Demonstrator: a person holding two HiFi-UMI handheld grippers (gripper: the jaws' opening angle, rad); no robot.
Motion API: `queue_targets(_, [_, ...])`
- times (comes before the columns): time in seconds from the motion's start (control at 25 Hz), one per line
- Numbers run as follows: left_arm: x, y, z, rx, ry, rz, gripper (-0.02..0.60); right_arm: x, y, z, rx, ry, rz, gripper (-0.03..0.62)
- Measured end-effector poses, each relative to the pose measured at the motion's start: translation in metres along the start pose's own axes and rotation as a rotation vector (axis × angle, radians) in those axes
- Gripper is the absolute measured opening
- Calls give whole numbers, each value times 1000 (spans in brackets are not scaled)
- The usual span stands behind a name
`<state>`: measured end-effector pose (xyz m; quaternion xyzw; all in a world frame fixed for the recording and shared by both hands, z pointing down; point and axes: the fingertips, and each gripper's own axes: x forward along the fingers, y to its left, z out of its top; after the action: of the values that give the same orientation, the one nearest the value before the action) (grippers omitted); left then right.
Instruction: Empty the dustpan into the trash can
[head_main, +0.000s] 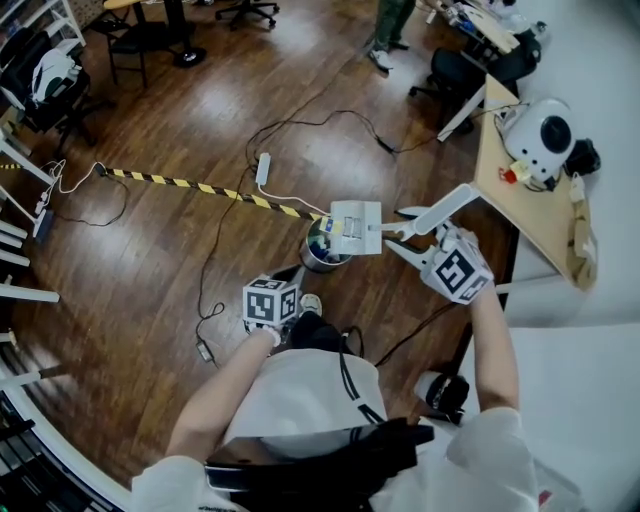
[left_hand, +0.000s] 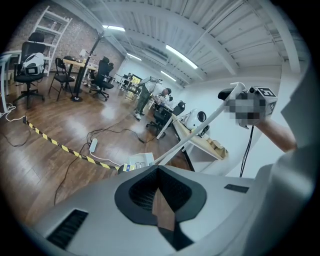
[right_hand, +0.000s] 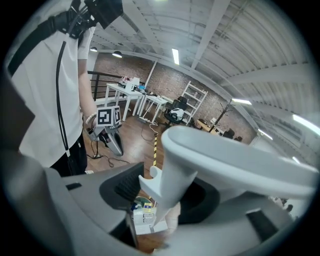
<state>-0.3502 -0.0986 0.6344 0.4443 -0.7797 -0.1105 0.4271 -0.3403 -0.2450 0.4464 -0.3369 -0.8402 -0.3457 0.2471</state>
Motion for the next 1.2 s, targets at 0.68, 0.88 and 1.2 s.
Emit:
queue_targets(0.68, [-2, 8, 13, -21, -21, 7, -5, 11, 3, 12, -43, 11, 30, 216])
queue_targets(0.88, [-6, 7, 15, -21, -33, 0, -5, 21, 14, 20, -81, 32, 51, 215])
queue_targets(1.2, [-18, 8, 21, -27, -71, -4, -5, 35, 29, 30, -126, 65, 85, 215])
